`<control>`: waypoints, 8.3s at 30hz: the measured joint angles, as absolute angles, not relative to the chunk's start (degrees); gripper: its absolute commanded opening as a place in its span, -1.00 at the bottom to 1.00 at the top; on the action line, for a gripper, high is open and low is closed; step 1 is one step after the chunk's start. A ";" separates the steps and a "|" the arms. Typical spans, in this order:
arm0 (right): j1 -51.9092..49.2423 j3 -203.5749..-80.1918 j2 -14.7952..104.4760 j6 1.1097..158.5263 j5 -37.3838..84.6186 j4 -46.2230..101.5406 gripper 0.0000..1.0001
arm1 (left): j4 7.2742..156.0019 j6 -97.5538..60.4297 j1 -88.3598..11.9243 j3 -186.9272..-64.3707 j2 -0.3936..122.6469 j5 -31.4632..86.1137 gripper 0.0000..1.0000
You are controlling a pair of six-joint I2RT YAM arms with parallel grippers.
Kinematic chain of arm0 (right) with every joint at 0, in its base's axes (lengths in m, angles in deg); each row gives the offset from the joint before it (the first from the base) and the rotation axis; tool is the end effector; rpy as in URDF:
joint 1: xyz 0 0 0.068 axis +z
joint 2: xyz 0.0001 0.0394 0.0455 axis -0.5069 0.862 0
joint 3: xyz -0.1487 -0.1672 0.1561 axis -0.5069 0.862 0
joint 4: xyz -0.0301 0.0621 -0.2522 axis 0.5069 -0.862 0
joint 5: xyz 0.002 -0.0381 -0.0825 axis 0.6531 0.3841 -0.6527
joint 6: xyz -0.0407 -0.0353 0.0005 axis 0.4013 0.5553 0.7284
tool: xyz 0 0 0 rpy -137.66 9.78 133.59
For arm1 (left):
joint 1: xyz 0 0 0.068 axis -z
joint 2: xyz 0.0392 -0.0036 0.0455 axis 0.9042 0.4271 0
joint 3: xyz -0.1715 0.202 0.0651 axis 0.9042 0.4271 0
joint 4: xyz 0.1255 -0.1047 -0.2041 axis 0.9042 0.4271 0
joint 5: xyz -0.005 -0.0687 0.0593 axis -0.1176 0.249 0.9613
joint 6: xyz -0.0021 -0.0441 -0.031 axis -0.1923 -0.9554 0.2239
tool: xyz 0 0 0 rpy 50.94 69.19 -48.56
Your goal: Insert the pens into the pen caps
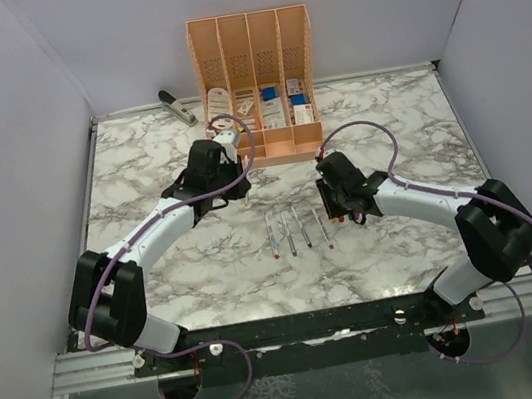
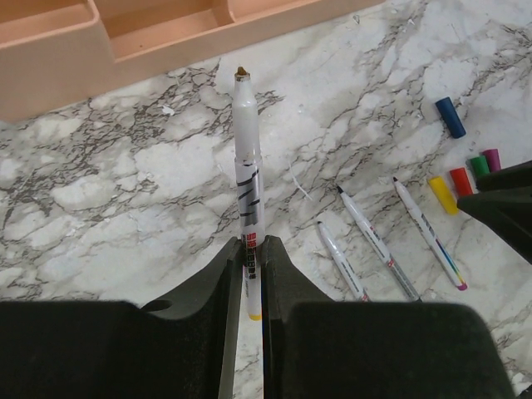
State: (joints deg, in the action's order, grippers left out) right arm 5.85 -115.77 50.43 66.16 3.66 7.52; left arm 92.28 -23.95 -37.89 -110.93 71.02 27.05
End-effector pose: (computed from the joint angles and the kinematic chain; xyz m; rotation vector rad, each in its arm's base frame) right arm 0.2414 0.1681 0.1848 -0.2726 2.5342 0.1069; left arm 0.2929 -0.1541 0.2504 0.2790 2.2439 -0.5823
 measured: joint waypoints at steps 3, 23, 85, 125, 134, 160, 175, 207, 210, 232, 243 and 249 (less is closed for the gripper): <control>5.85 -115.79 51.20 66.38 3.68 7.52 -0.39 | 90.35 -24.09 -37.87 -109.55 70.89 24.67 -1.00; 5.99 -119.68 57.43 66.54 3.57 7.26 -0.42 | 86.77 -23.12 -37.87 -108.50 69.40 18.20 -1.00; 6.23 -128.47 56.03 66.54 0.51 11.24 -0.98 | 85.13 -22.69 -37.87 -107.70 68.98 15.12 -1.00; 5.44 -105.86 35.83 58.82 23.27 79.37 -0.97 | 62.77 -29.99 -30.57 -98.04 59.35 6.40 -1.00; 5.44 -105.86 37.95 58.60 24.71 80.11 -0.97 | 62.77 -29.64 -30.57 -97.99 59.21 5.15 -1.00; 5.44 -105.86 39.55 58.78 25.82 79.13 -0.97 | 62.68 -29.22 -30.57 -96.29 56.77 5.22 -1.00; 5.44 -105.86 39.75 58.82 26.09 79.13 -0.97 | 62.68 -29.03 -30.57 -96.18 56.74 6.29 -1.00; 5.44 -105.93 39.37 58.34 27.94 77.38 -0.97 | 62.73 -28.89 -30.57 -96.16 56.74 8.23 -1.00; 5.44 -105.91 39.37 58.30 28.66 76.87 -0.97 | 62.73 -28.85 -30.57 -96.16 56.74 8.21 -1.00; 5.22 -106.59 42.85 56.37 31.57 76.04 -0.97 | 65.50 -26.90 -30.57 -97.55 56.92 11.84 -1.00; 5.24 -112.01 44.79 58.73 31.68 69.71 -0.98 | 68.87 -24.24 -30.50 -100.13 57.05 17.57 -1.00; 5.61 -113.30 45.49 60.55 31.62 68.00 -0.98 | 70.35 -23.45 -30.46 -100.94 57.05 19.18 -1.00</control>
State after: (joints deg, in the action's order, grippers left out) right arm 5.61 -113.30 45.49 60.55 31.62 68.00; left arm 70.35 -23.45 -30.46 -100.94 57.05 19.18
